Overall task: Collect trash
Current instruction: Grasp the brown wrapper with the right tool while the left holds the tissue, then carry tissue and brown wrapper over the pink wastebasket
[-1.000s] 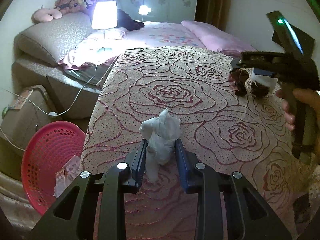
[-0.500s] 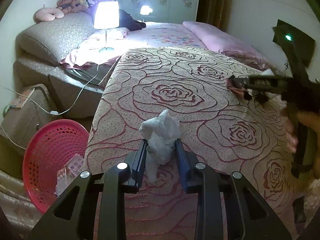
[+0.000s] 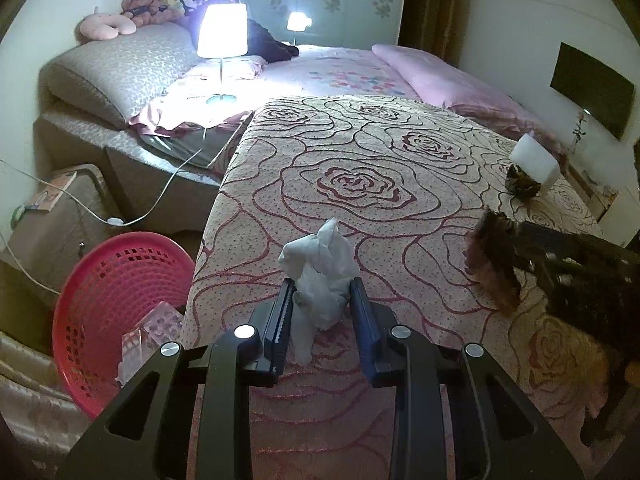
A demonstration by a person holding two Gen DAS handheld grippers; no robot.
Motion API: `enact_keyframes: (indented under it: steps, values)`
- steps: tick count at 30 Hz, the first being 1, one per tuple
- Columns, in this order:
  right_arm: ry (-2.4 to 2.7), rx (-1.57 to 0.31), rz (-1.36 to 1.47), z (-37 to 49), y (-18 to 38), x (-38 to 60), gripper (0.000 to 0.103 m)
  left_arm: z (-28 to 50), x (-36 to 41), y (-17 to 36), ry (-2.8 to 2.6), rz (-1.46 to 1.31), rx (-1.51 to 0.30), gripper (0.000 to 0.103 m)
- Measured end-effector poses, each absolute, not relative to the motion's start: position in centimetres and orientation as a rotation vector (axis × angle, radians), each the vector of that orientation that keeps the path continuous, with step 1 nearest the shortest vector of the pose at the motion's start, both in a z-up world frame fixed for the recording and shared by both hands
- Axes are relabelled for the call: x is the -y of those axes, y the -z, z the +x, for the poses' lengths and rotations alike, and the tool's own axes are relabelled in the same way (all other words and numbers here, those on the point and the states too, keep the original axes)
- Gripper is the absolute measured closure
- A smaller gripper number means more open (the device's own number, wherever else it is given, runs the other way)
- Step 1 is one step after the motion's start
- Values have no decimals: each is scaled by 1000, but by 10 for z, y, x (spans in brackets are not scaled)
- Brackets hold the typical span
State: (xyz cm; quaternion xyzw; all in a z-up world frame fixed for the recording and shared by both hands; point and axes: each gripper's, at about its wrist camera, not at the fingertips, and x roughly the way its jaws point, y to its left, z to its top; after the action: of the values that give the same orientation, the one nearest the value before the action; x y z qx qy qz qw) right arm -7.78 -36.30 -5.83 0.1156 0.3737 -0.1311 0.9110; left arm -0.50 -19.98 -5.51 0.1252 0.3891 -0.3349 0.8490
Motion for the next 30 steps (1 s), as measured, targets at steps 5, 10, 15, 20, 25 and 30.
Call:
enact_keyframes:
  steps: [5, 10, 15, 20, 25, 30]
  values:
    - [260, -768, 247, -84, 60, 358, 46, -5, 199, 54, 705, 261, -818, 76]
    - [232, -783, 227, -78, 66, 348, 48, -4, 200, 54, 701, 260, -820, 76]
    - [220, -800, 231, -75, 72, 346, 69, -3, 196, 55, 702, 252, -820, 76]
    - [226, -791, 237, -75, 70, 347, 72, -1, 193, 53, 708, 232, -825, 76]
    - [223, -776, 243, -75, 65, 347, 72, 0, 190, 47, 702, 225, -811, 76]
    - [213, -769, 246, -75, 63, 345, 72, 1, 185, 38, 681, 231, -787, 76]
